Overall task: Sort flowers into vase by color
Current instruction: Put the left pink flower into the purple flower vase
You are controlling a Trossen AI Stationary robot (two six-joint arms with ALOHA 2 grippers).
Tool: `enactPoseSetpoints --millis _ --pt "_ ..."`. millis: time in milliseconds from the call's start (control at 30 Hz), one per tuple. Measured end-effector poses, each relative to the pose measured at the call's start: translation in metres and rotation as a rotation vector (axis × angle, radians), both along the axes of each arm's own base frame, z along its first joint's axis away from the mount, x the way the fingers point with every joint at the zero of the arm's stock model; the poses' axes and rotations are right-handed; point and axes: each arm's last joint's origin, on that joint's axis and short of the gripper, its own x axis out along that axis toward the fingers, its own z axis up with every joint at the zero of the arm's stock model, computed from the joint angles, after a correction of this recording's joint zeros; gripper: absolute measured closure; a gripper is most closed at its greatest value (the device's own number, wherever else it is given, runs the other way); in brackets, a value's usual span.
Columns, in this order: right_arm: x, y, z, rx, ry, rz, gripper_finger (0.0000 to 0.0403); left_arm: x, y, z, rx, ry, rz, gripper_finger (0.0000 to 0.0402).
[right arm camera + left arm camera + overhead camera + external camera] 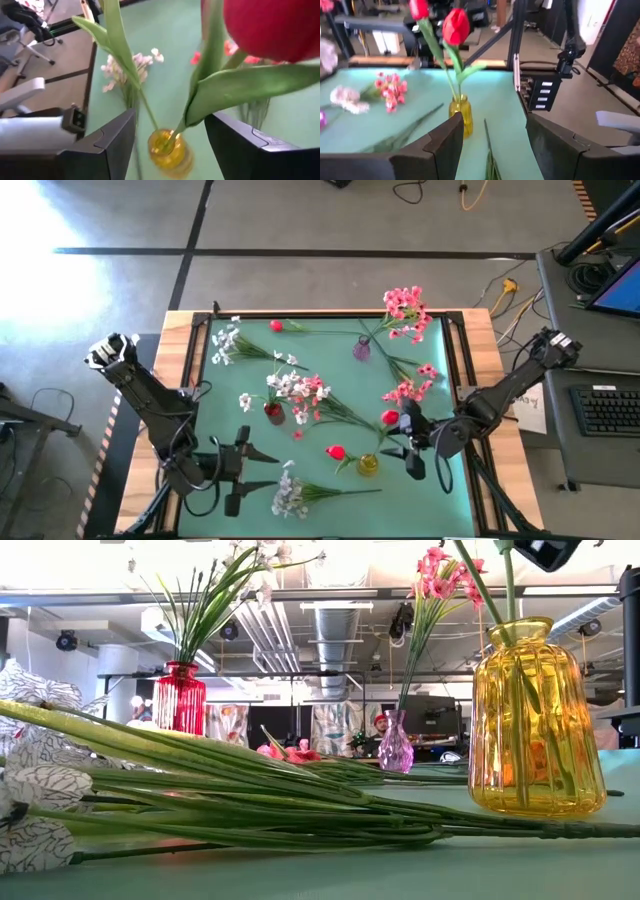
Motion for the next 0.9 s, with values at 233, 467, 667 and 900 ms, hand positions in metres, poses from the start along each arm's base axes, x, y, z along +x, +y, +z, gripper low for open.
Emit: enactPoseSetpoints --millis 233,467,667,900 --pt "-0.008 -0.004 -0.003 0.078 0.089 -0.018 0.0161 -0.003 0.001 -0.011 -0.093 0.122 -0.02 0.0198" --pt "-0.013 -0.005 -0.004 0.15 0.152 -0.018 0.0159 -0.007 0.003 -0.019 -0.157 0.221 -0.028 0.0198" --pt "-0.019 -0.008 -0.008 0.177 0.236 -0.043 0.0158 -0.008 0.003 -0.022 -0.195 0.27 -0.05 0.0198" --pt "-0.027 -0.014 -0.015 0.14 0.346 -0.084 0.0158 -0.009 0.003 -0.022 -0.212 0.293 -0.075 0.0198"
